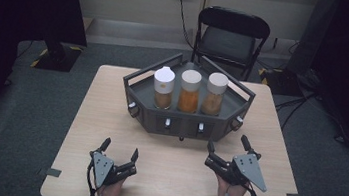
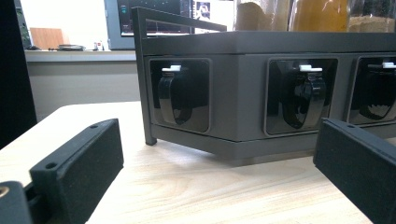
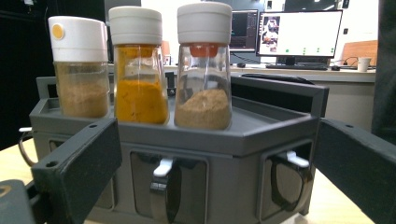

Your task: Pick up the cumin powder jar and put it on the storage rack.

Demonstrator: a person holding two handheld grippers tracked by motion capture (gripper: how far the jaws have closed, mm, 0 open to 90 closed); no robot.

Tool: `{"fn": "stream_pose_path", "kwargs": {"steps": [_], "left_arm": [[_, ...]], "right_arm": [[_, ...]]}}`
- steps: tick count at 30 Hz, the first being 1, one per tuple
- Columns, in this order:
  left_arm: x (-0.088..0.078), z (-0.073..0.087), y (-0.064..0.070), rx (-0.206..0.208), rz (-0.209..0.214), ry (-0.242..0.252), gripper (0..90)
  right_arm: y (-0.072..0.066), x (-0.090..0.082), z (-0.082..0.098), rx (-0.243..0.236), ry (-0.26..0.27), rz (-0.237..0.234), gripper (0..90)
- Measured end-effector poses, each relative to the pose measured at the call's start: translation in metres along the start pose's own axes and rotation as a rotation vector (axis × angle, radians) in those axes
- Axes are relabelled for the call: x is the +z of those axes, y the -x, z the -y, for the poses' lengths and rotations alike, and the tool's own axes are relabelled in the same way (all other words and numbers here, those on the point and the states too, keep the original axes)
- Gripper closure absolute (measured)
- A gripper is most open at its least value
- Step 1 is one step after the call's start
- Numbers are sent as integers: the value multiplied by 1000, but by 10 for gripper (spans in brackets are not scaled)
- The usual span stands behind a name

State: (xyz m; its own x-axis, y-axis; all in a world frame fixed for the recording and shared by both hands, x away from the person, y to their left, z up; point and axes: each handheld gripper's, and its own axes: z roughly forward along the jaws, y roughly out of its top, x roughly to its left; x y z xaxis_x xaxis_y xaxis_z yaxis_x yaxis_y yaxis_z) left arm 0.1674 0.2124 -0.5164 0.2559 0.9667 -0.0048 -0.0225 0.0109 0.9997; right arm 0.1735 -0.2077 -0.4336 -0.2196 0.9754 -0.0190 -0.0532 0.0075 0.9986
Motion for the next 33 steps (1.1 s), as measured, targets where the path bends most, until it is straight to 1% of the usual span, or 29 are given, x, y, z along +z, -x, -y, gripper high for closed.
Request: {"fn": "stream_pose_path", "kwargs": {"steps": [3,8,14,22,26,29,31,33], "left_arm": [[0,0,0,0,0,0,12],[0,0,0,0,0,0,12],[0,0,0,0,0,0,12],[0,0,0,0,0,0,12],[0,0,0,0,0,0,12],[0,0,0,0,0,0,12],[0,0,0,0,0,0,12],[0,0,0,0,0,0,12]], "right_arm": [[-1,-4,5,-2,-10,7,7],[2,-9,15,18,-23,13,8],[4,-14,26,28,-27,25,7],[2,-16,40,11,-35,45,7],[2,-17,45,11,-54,48,8],[1,-17,50,14,-55,50,8],[0,-17,53,9,-55,53,8],[-3,-17,55,-6,-57,67,11]]}}
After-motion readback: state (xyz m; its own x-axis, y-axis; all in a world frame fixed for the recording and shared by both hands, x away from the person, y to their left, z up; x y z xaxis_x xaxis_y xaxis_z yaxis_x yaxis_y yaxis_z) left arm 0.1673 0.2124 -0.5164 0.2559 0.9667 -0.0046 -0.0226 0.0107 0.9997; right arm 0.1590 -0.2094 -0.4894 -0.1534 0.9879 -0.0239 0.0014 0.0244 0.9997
